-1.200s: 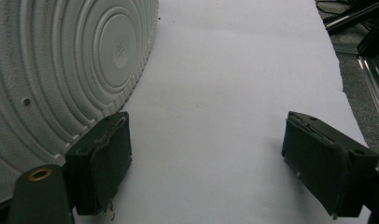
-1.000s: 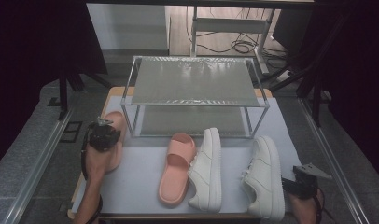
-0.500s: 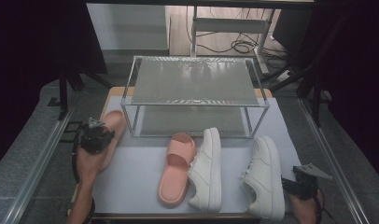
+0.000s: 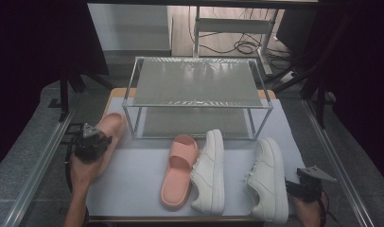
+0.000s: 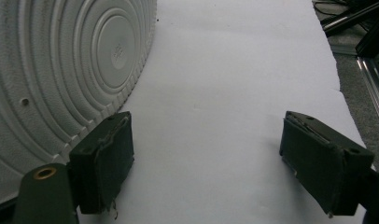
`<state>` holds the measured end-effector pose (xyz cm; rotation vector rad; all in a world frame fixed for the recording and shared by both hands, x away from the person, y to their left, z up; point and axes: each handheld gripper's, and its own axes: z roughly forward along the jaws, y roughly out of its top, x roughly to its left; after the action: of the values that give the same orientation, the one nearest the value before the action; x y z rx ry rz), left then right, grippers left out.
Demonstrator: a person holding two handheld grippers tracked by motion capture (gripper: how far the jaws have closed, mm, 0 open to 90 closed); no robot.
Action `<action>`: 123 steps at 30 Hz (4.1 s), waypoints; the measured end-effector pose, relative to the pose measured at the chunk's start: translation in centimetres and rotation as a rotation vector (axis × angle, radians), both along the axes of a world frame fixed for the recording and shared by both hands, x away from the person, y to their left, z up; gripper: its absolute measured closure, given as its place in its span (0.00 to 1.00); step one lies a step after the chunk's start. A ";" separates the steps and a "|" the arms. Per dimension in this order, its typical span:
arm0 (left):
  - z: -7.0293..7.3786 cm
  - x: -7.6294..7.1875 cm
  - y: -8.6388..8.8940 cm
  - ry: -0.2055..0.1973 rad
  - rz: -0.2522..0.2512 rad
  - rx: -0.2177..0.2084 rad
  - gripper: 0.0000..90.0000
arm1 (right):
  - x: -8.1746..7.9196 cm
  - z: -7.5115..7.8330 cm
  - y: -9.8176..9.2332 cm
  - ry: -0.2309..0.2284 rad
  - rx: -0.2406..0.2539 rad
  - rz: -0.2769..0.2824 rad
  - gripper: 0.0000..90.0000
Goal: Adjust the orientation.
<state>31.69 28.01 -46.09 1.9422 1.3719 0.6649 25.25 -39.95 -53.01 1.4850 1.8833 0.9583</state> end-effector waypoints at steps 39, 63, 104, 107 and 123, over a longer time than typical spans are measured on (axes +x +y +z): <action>0.1 -9.0 -2.6 0.009 -0.166 -0.056 0.94 | 0.0 0.0 0.0 -0.003 0.001 -0.004 0.20; 0.3 -5.2 -8.2 0.002 -0.251 -0.098 0.94 | 0.0 0.0 0.0 -0.004 0.001 -0.003 0.20; -1.2 3.9 -14.9 -0.076 -0.054 -0.141 0.94 | -0.1 0.0 -0.1 -0.003 0.009 -0.001 0.20; -1.4 4.3 -15.3 -0.078 -0.037 -0.136 0.94 | -0.1 0.0 -0.1 -0.003 0.009 -0.001 0.20; -2.5 6.3 -16.5 -0.020 -0.041 -0.099 0.84 | -0.1 0.0 -0.1 -0.004 0.014 0.000 0.20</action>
<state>37.95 11.49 -48.60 1.8753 1.3240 0.5844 25.19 -40.08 -53.03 1.4904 1.8777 0.9757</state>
